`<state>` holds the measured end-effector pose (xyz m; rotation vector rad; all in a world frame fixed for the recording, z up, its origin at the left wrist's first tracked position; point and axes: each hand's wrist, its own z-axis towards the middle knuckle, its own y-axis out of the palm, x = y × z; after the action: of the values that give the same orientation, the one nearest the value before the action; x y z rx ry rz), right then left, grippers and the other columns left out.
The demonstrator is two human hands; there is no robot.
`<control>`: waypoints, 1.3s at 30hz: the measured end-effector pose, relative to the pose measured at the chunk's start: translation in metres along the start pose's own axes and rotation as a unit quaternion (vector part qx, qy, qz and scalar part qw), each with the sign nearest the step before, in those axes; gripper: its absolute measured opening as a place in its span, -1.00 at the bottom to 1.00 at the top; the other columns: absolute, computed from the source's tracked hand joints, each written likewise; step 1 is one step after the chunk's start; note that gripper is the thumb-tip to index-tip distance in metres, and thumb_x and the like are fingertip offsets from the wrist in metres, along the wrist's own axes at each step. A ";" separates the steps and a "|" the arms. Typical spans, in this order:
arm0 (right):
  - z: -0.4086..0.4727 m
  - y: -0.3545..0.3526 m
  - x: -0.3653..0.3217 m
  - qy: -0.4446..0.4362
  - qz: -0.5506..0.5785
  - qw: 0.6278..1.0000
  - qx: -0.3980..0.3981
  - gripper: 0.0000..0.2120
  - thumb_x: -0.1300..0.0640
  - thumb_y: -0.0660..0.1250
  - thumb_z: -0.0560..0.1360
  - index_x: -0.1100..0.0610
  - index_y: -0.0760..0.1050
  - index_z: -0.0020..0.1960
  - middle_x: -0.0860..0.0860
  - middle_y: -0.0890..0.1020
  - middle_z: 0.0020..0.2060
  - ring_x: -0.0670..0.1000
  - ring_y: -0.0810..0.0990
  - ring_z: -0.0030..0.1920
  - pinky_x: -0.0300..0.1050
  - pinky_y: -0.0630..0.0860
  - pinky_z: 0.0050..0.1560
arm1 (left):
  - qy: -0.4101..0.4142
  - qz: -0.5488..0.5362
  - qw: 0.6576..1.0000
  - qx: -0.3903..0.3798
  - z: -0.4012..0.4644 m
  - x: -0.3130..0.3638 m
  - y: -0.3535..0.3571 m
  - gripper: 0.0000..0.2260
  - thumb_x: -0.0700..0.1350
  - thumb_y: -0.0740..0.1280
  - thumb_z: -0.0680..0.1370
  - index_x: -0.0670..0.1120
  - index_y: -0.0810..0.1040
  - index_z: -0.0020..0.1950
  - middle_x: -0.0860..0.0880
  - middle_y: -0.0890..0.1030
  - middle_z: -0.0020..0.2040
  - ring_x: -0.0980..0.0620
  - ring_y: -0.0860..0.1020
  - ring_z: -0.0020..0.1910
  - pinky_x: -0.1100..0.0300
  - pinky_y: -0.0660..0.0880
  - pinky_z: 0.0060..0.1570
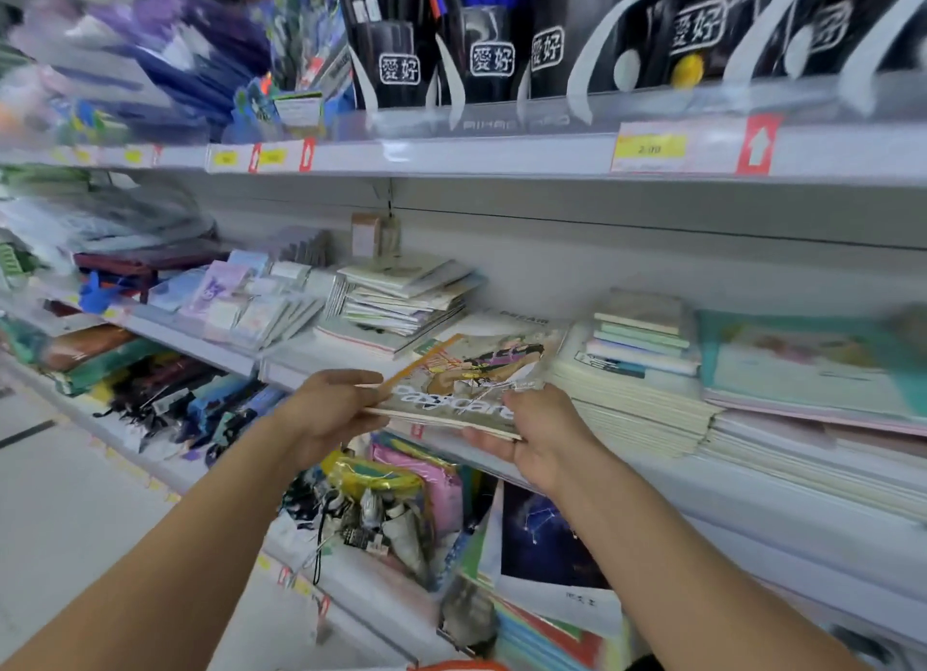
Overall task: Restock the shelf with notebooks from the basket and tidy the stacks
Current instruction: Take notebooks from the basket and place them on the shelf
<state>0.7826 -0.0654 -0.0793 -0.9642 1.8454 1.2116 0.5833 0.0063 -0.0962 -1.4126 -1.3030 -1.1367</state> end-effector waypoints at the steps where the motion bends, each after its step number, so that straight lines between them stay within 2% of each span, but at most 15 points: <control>1: 0.008 0.003 -0.003 0.012 0.002 1.000 0.000 -0.85 0.36 0.11 0.66 0.22 0.43 0.01 0.15 0.57 -0.12 0.16 0.64 -0.26 -0.01 0.62 -0.48 | 0.009 -0.027 0.999 0.026 0.007 -0.002 0.006 -0.79 -0.33 0.31 0.56 -0.26 0.50 0.20 -0.21 0.60 -0.01 -0.05 0.58 -0.15 0.25 0.63 -0.33; 5: 0.038 0.013 -0.012 0.017 -0.005 1.000 -0.006 -0.75 0.43 0.17 0.61 0.32 0.38 0.27 0.19 0.52 0.16 0.12 0.66 -0.30 -0.03 0.65 -0.34 | 0.023 -0.076 0.988 0.132 0.040 0.000 0.022 -0.76 -0.36 0.34 0.54 -0.35 0.48 0.20 -0.28 0.58 -0.03 -0.07 0.56 -0.23 0.26 0.60 -0.43; 7: 0.048 0.018 -0.014 0.009 -0.015 1.000 -0.004 -0.72 0.49 0.19 0.57 0.27 0.35 0.23 0.17 0.46 0.24 0.11 0.62 -0.21 -0.04 0.65 -0.21 | 0.024 -0.068 0.987 0.140 0.055 0.003 0.026 -0.68 -0.34 0.37 0.52 -0.34 0.44 0.26 -0.31 0.56 0.10 -0.04 0.56 -0.21 0.24 0.60 -0.36; 10: 0.059 0.020 -0.010 0.004 -0.102 0.995 0.012 -0.77 0.48 0.27 0.53 0.19 0.36 -0.09 0.14 0.54 0.07 0.08 0.60 -0.14 -0.09 0.67 -0.31 | 0.019 0.019 0.998 0.054 0.069 0.004 0.029 -0.23 -0.27 0.52 0.40 -0.36 0.19 0.48 -0.26 0.50 0.27 -0.08 0.57 0.07 0.15 0.54 0.09; 13: 0.068 0.013 -0.003 -0.007 -0.206 0.978 0.021 -0.71 0.50 0.38 0.46 0.24 0.35 0.02 0.08 0.50 -0.11 0.02 0.56 -0.24 -0.13 0.65 -0.30 | 0.013 0.145 0.989 -0.023 0.078 0.001 0.027 -0.06 -0.35 0.58 0.27 -0.29 0.12 0.53 -0.15 0.51 0.28 -0.08 0.49 0.23 0.04 0.36 0.34; 15: 0.076 0.008 0.000 -0.032 -0.271 0.962 0.021 -0.58 0.47 0.42 0.44 0.22 0.28 0.13 0.05 0.44 -0.15 0.02 0.55 -0.24 -0.10 0.65 -0.24 | 0.032 0.237 0.971 -0.012 0.088 0.000 0.025 -0.18 -0.38 0.59 0.25 -0.26 0.29 0.43 -0.10 0.56 0.13 -0.03 0.51 0.10 0.10 0.43 0.19; 18: 0.084 0.006 0.003 -0.078 -0.355 0.931 0.042 -0.66 0.39 0.44 0.47 0.17 0.27 -0.08 0.17 0.55 -0.15 0.06 0.58 -0.37 0.08 0.67 -0.14 | 0.085 0.390 0.916 0.025 0.101 0.006 0.025 -0.52 -0.23 0.65 0.20 -0.18 0.48 -0.01 -0.07 0.51 -0.10 0.01 0.43 -0.16 0.17 0.36 -0.26; 20: 0.090 0.005 0.005 -0.114 -0.381 0.914 0.073 -0.63 0.34 0.44 0.48 0.13 0.24 -0.24 0.20 0.58 -0.24 0.07 0.58 -0.45 0.14 0.67 -0.17 | 0.092 0.440 0.893 0.030 0.110 0.012 0.025 -0.52 -0.09 0.68 0.16 -0.17 0.46 -0.14 -0.04 0.44 -0.21 0.01 0.38 -0.23 0.15 0.28 -0.32; 23: 0.096 0.000 0.006 -0.126 -0.399 0.903 0.099 -0.70 0.28 0.49 0.45 0.19 0.35 -0.25 0.12 0.57 -0.36 0.02 0.61 -0.47 -0.04 0.64 -0.32 | 0.092 0.412 0.906 0.021 0.116 0.014 0.028 -0.53 -0.05 0.67 0.18 -0.15 0.41 -0.23 -0.01 0.35 -0.28 0.01 0.33 -0.26 0.15 0.22 -0.31; 25: 0.100 -0.004 0.006 -0.119 -0.396 0.904 0.104 -0.81 0.31 0.52 0.40 0.30 0.50 -0.17 0.15 0.65 -0.30 0.04 0.67 -0.37 -0.12 0.63 -0.35 | 0.102 0.430 0.896 0.032 0.119 0.011 0.030 -0.56 -0.05 0.66 0.21 -0.15 0.43 -0.21 -0.01 0.37 -0.29 0.02 0.35 -0.27 0.16 0.22 -0.36; 29: 0.110 -0.009 0.013 -0.128 -0.382 0.906 0.133 -0.86 0.41 0.41 0.37 0.26 0.56 -0.10 0.19 0.66 -0.15 0.17 0.68 -0.13 0.17 0.66 -0.10 | 0.130 0.427 0.892 0.070 0.125 0.002 0.038 -0.60 -0.04 0.65 0.22 -0.12 0.45 -0.27 0.00 0.43 -0.32 0.07 0.37 -0.32 0.22 0.24 -0.43; 31: 0.111 -0.011 0.016 -0.141 -0.424 0.884 0.137 -0.92 0.39 0.37 0.42 0.27 0.51 -0.12 0.16 0.64 -0.16 0.12 0.64 -0.14 -0.02 0.63 -0.18 | 0.143 0.424 0.890 0.081 0.129 -0.002 0.042 -0.61 0.00 0.63 0.25 -0.09 0.43 -0.30 0.00 0.45 -0.32 0.09 0.38 -0.33 0.25 0.24 -0.44; 33: 0.109 -0.011 0.016 -0.143 -0.494 0.848 0.129 -0.89 0.33 0.37 0.49 0.24 0.43 -0.16 0.06 0.54 -0.26 0.02 0.52 -0.25 -0.24 0.39 -0.39 | 0.158 0.446 0.877 0.085 0.133 -0.006 0.044 -0.63 0.06 0.61 0.28 -0.12 0.54 -0.18 -0.05 0.56 -0.21 -0.01 0.49 -0.22 0.22 0.33 -0.33; 35: 0.109 -0.008 0.017 -0.147 -0.532 0.825 0.122 -0.91 0.28 0.35 0.54 0.24 0.43 -0.07 0.01 0.45 -0.30 0.00 0.45 -0.26 -0.26 0.24 -0.47 | 0.165 0.462 0.867 0.089 0.138 -0.009 0.045 -0.56 0.12 0.58 0.29 -0.13 0.58 -0.01 -0.09 0.62 -0.10 -0.08 0.55 -0.11 0.18 0.40 -0.21; 39: 0.113 0.004 0.022 -0.147 -0.601 0.775 0.134 -0.72 0.24 0.33 0.56 0.34 0.46 0.23 0.19 0.57 0.12 0.09 0.57 0.03 -0.23 0.35 -0.17 | 0.169 0.479 0.856 0.094 0.140 -0.011 0.048 -0.51 0.16 0.54 0.33 -0.13 0.56 0.08 -0.11 0.62 -0.02 -0.11 0.55 -0.03 0.15 0.42 -0.16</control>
<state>0.7866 0.0374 -0.1310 -1.3338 0.7524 0.2390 0.6388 0.1386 -0.1351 -1.3599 -0.3190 -0.5017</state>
